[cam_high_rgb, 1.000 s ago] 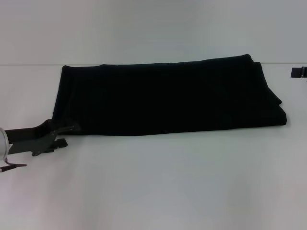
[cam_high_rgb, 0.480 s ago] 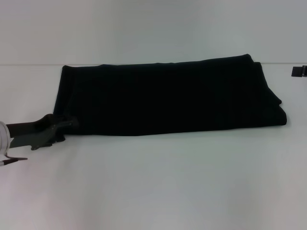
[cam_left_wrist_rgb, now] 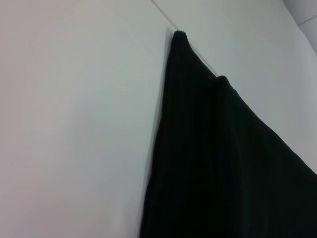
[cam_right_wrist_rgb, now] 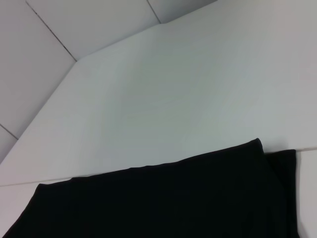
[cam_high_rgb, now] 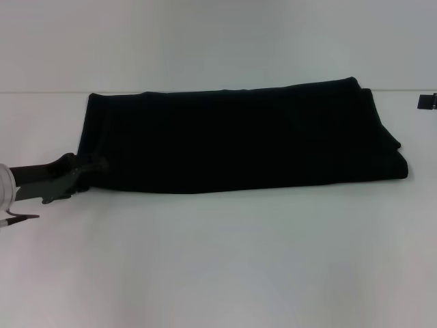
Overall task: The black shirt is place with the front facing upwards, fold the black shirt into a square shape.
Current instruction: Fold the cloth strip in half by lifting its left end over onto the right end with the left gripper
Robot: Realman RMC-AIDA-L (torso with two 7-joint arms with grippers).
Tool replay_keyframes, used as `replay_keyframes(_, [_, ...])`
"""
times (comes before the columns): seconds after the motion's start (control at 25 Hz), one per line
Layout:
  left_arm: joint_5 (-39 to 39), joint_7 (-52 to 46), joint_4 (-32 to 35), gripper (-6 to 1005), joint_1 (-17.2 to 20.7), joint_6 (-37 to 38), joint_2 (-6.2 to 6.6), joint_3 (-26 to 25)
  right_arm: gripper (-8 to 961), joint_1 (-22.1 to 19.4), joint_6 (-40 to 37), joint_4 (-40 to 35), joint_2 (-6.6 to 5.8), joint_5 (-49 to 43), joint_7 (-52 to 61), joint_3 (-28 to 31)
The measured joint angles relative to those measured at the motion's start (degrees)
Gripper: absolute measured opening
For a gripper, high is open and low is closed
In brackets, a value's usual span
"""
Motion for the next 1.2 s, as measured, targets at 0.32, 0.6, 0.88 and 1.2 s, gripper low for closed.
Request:
replay_keyframes(0.32, [-0.02,3.27,0.12,731,-0.1,-0.34,-0.15,0.18,788,-0.15,-0.18,0.0,0.0,0.0,0.0,0.08])
replay_keyframes(0.6, [-0.02,6.16,0.3,627,-0.11,-0.39,-0.55,0.18,788,-0.13,-0.22,0.0,0.0,0.0,0.0,0.11])
replay_keyframes(0.88, [-0.05,7.2,0.8,282,0.01,-0.4,-0.48,0.15,789,0.06,-0.26,0.0,0.11,0.0,0.0,0.24])
replay_keyframes(1.2, [-0.1,8.73,3.96,59,2.45,0.31,0.07,-0.25,788,0.35,0.25,0.0,1.77,0.43,-0.18,2.28])
